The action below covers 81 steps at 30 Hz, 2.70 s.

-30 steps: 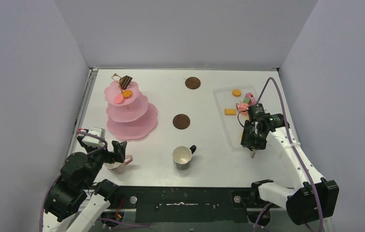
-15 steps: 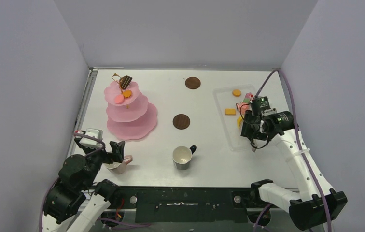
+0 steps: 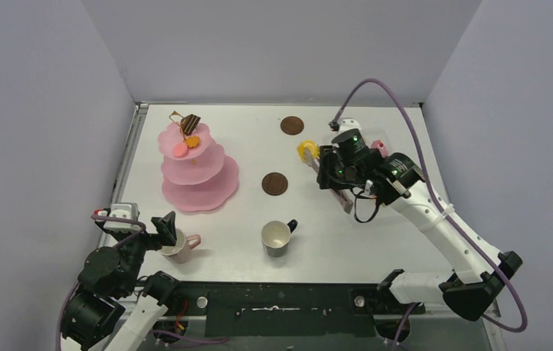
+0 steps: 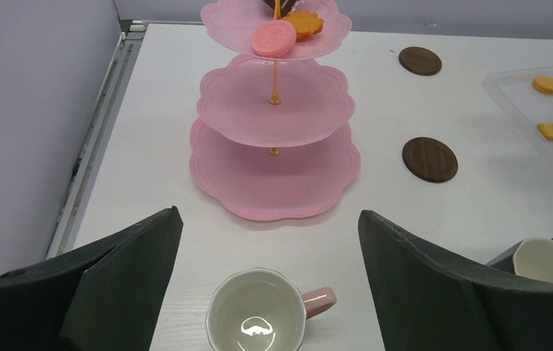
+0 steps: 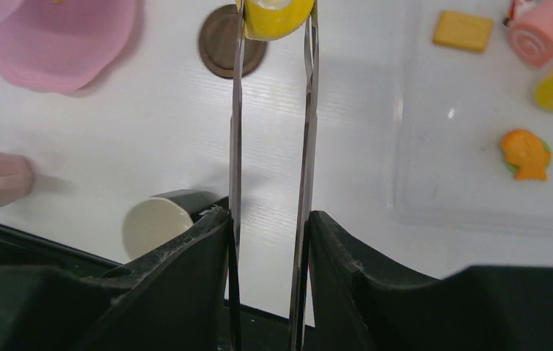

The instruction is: Serve the afternoon tea

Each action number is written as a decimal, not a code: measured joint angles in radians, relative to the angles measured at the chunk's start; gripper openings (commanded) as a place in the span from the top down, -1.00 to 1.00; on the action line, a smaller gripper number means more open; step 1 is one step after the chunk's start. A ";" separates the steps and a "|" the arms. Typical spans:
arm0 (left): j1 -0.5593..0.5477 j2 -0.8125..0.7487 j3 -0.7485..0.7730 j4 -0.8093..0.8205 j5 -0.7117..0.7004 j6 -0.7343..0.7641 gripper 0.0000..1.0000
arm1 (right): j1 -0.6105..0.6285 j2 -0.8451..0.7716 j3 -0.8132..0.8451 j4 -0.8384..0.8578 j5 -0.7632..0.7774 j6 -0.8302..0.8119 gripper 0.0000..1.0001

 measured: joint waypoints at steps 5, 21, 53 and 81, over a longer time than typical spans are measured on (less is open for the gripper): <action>0.001 -0.034 0.000 0.000 -0.041 -0.001 -0.79 | 0.210 0.166 0.166 0.080 0.043 -0.004 0.19; 0.012 -0.091 0.000 -0.001 -0.105 -0.008 -0.79 | 0.489 0.682 0.755 0.242 0.078 -0.160 0.14; 0.013 -0.093 -0.005 0.000 -0.107 -0.026 -0.79 | 0.520 0.916 0.935 0.325 0.140 -0.235 0.09; 0.013 0.226 0.035 -0.003 0.141 -0.014 -0.80 | 0.319 0.241 0.240 0.140 0.257 -0.127 0.05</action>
